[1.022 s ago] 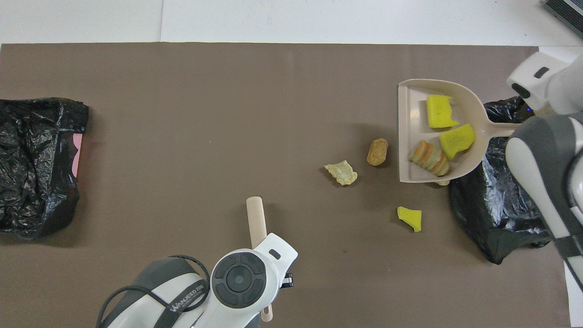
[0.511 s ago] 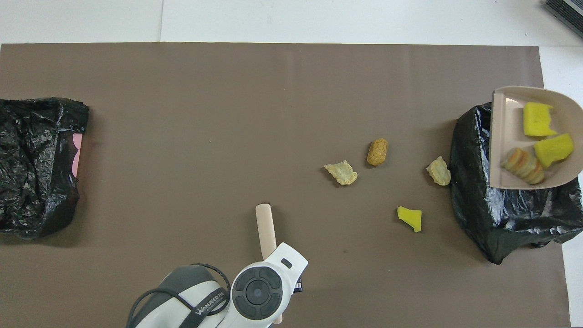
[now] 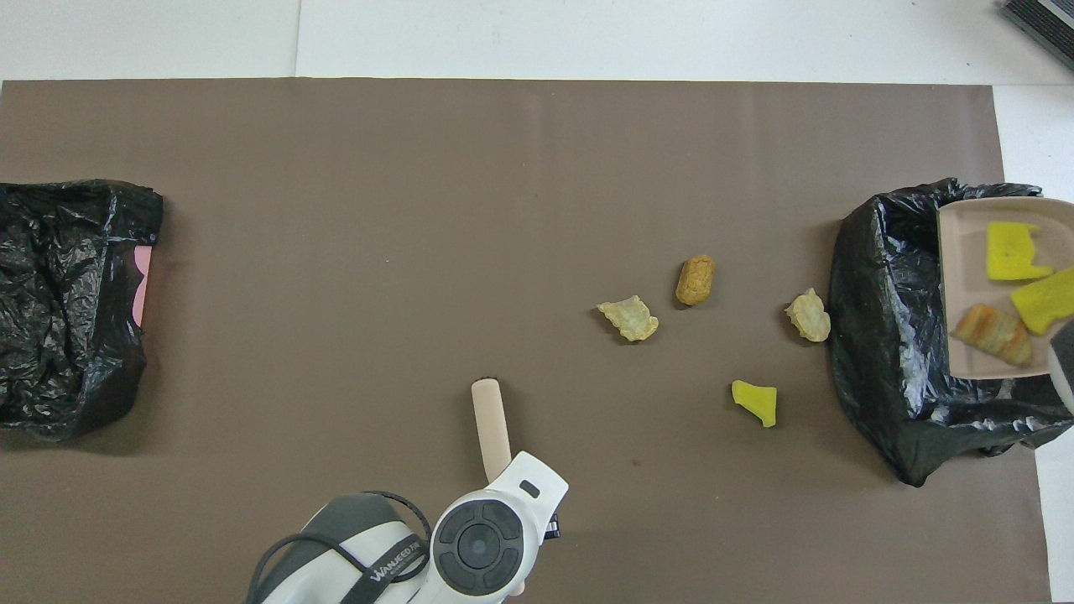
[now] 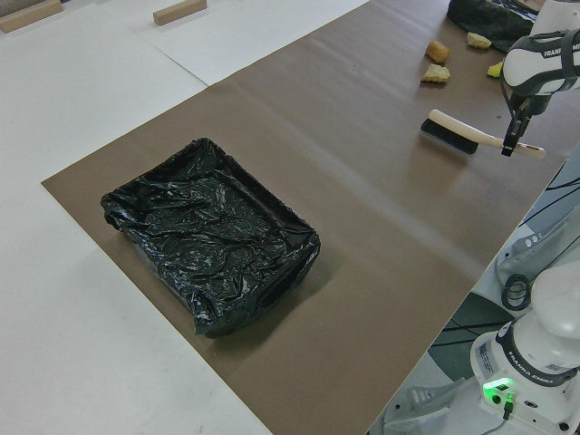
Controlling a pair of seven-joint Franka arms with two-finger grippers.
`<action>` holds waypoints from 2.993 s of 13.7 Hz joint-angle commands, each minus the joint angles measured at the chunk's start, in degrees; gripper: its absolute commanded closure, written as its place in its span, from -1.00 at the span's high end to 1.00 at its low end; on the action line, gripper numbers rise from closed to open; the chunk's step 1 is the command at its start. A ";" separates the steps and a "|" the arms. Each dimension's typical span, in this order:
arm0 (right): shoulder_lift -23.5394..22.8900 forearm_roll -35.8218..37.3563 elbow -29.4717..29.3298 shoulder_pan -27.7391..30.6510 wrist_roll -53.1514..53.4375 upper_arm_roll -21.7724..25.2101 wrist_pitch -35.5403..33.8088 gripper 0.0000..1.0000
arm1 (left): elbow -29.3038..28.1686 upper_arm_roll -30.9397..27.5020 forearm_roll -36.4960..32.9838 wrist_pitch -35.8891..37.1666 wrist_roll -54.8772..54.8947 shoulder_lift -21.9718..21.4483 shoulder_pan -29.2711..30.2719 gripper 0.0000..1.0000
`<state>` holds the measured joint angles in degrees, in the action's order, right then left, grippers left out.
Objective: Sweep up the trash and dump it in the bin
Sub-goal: 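Tilt the dustpan into the bag while the left gripper sets down the brush, then lift the emptied dustpan from the bag while the left gripper withdraws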
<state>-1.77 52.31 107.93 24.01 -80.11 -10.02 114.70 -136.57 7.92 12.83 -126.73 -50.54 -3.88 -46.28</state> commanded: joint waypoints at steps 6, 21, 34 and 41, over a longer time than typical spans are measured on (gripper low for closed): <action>4.76 6.92 1.49 3.66 -7.59 0.08 1.05 -1.00 | 0.68 -1.42 -0.52 -0.54 0.18 0.63 1.00 0.80; 7.03 17.27 0.52 0.16 -5.44 -0.27 -1.75 -1.00 | 11.40 -1.60 -13.09 7.98 14.65 -0.77 26.04 1.00; 6.87 -7.16 0.26 -6.70 1.35 -0.71 -3.17 -1.00 | 13.69 -1.60 -21.18 15.11 33.20 -5.70 43.45 1.00; 4.77 -28.56 0.61 -14.41 17.66 -0.71 -7.47 -1.00 | 22.56 -1.77 -21.09 15.99 46.74 -5.69 51.10 1.00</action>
<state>4.07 26.96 108.40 13.34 -69.94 -10.62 108.12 -116.95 5.63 -7.54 -112.31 -7.08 -9.12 2.72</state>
